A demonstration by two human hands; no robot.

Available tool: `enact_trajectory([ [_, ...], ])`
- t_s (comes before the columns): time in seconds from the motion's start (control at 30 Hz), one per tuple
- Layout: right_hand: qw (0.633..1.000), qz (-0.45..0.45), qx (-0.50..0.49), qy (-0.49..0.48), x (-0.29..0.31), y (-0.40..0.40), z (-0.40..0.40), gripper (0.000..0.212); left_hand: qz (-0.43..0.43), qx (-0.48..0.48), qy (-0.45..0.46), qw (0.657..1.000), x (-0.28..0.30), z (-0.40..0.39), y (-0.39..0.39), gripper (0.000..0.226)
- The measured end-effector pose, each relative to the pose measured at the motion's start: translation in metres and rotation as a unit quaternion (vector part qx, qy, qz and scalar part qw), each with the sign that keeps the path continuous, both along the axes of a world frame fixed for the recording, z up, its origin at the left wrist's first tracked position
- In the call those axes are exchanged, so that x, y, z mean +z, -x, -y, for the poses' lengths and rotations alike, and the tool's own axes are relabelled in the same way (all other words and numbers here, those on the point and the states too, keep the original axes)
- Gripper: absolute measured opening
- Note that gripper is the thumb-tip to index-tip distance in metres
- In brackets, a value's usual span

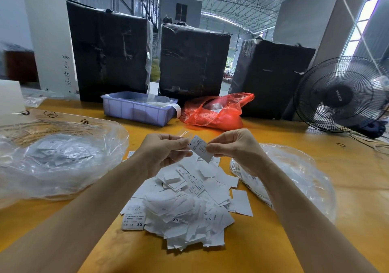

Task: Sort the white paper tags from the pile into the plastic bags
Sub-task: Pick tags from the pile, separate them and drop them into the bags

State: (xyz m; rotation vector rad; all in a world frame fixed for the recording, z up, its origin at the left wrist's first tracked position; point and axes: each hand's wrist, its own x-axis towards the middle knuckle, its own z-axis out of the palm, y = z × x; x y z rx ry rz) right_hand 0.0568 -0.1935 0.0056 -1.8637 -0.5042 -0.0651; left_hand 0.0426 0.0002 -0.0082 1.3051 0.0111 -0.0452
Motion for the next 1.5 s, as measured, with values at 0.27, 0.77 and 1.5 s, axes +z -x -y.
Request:
enact_trajectory([
  [0.27,1.0,-0.013,0.006,0.009,0.0,0.002,-0.007,0.007,0.012,-0.011,-0.01,1.0,0.0,0.001,0.001,0.02],
  [0.77,0.995,0.099,-0.026,-0.01,0.016,0.011,-0.009,0.009,0.029,-0.069,-0.067,0.995,-0.006,0.005,0.001,0.01],
  [1.5,0.993,0.09,-0.018,0.068,0.015,0.009,-0.01,0.012,0.025,-0.099,-0.137,0.985,0.0,0.002,0.004,0.011],
])
